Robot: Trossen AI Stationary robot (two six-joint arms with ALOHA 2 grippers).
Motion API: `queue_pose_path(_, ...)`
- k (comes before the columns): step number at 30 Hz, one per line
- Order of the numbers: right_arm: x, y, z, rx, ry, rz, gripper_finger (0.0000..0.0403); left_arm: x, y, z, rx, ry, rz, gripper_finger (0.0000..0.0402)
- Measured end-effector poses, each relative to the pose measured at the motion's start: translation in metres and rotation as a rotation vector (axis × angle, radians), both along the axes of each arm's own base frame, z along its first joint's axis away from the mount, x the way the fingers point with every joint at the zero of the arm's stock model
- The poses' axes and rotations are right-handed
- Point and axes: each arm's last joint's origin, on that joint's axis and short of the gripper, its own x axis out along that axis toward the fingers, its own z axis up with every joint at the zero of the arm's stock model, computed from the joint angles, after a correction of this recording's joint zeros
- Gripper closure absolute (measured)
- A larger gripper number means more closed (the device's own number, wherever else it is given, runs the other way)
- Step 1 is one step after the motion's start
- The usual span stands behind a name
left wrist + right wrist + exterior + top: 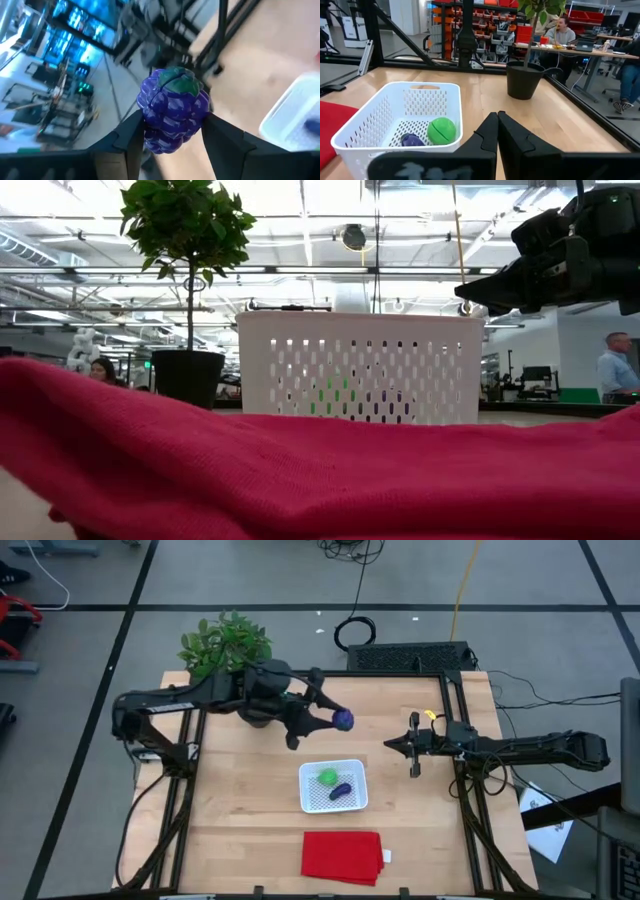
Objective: Pick and placing Produce into tupperware
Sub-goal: Put the violet grape into the white bin
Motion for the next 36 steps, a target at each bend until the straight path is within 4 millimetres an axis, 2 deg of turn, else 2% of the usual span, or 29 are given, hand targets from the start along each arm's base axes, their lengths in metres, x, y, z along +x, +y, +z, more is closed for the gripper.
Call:
queue_pose_path(10,0.000,0.000,0.000,-0.001,-0.005,0.000,0.0403,-0.011,-0.011,0.013,-0.364,-0.008,-0.121,0.0227)
queue_pose_path(20,0.000,0.000,-0.001,0.002,0.006,0.000,0.0403,-0.038,-0.014,0.034,-0.429,-0.047,-0.133,0.0228)
queue_pose_path(25,0.000,0.000,0.000,0.001,0.004,0.000,0.0403,-0.043,-0.018,0.037,-0.528,-0.026,-0.113,0.0252)
queue_pose_path(30,0.000,0.000,0.000,0.000,0.000,0.000,0.0403,-0.035,-0.024,0.025,-0.633,-0.011,-0.099,0.0269)
queue_pose_path(36,0.000,0.000,0.000,0.000,-0.002,0.000,0.0403,-0.023,-0.029,-0.004,-0.695,0.004,-0.065,0.0266)
